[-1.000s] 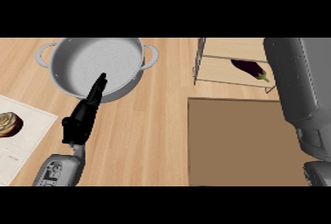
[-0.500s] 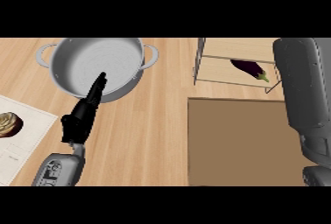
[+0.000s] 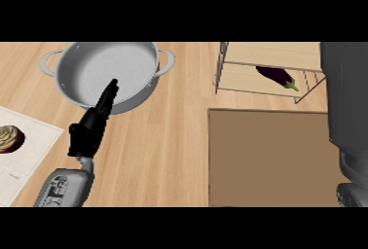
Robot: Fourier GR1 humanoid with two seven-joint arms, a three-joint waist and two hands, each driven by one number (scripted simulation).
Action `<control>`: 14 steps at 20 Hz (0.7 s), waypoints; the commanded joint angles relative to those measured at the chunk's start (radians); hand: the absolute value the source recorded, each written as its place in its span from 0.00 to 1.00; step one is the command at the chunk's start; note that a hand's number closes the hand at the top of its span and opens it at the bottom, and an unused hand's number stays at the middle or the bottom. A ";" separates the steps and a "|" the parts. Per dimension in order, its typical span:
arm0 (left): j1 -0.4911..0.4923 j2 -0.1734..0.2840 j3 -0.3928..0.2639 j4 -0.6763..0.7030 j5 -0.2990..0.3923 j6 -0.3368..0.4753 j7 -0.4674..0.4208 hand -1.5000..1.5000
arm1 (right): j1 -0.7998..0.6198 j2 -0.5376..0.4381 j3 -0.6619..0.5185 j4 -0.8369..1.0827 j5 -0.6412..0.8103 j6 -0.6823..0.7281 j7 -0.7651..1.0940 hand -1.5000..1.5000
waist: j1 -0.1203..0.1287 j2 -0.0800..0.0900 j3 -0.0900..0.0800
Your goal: Pick the croissant from the tray and place it in the tiered shelf
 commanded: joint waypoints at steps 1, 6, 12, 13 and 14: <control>0.025 0.005 0.005 0.007 0.015 -0.025 0.001 0.50 | -0.068 -0.025 -0.048 -0.009 -0.036 -0.043 0.019 0.00 | 0.007 0.005 -0.004; 0.047 0.015 0.020 -0.008 0.026 -0.031 0.002 0.50 | -0.041 -0.052 -0.116 -0.221 -0.025 -0.062 0.100 0.00 | -0.008 -0.001 -0.004; 0.091 0.003 0.004 -0.050 0.007 -0.012 0.018 0.50 | 0.022 -0.146 -0.221 -0.439 -0.039 0.184 0.269 0.00 | -0.025 -0.008 -0.003; 0.059 0.024 0.035 -0.018 0.014 -0.017 0.001 0.50 | 0.046 -0.135 -0.241 -0.493 -0.091 0.250 0.306 0.00 | -0.043 -0.011 -0.003; 0.091 -0.021 -0.015 -0.038 -0.007 0.001 0.008 0.50 | 0.113 -0.118 -0.231 -0.546 -0.075 0.292 0.324 0.00 | -0.047 -0.013 -0.003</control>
